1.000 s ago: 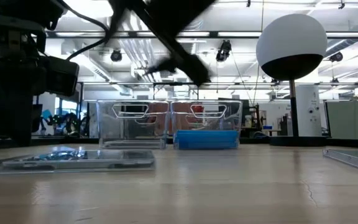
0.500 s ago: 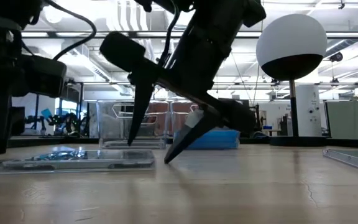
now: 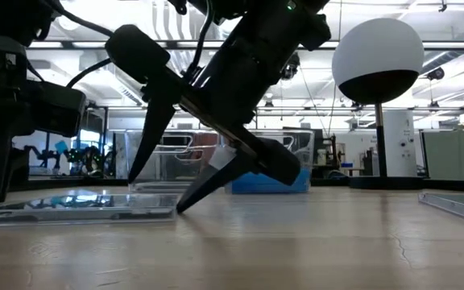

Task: Pick & place jewel cases by type
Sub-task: Put the left black CD case into the left transparent bin

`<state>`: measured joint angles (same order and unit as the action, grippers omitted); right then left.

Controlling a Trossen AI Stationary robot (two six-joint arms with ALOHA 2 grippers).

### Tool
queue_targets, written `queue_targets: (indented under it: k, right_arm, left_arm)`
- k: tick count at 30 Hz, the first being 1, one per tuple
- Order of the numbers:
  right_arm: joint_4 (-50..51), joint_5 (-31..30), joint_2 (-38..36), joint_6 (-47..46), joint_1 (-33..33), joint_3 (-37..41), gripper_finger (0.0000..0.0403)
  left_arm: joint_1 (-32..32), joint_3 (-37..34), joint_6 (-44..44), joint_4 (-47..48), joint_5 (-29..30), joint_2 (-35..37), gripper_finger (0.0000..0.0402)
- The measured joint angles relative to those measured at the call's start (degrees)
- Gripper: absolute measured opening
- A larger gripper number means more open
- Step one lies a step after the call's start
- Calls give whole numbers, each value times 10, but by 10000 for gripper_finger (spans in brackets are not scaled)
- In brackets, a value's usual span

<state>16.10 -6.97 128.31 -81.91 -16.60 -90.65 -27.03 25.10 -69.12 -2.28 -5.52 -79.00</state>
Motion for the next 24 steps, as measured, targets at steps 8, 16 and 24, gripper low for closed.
queue_targets:
  k: [8, 16, 24]
  right_arm:
    - [-6, 6, -48, 77, 1, -2, 224]
    - [-88, -3, -82, 153, 2, -7, 224]
    - [-137, 2, -58, 138, 1, -6, 224]
  left_arm:
    - [-5, 0, 1, 8, -13, 0, 104]
    - [-10, 0, -1, 7, -17, 0, 104]
    - [-10, 1, -14, 1, -14, 0, 104]
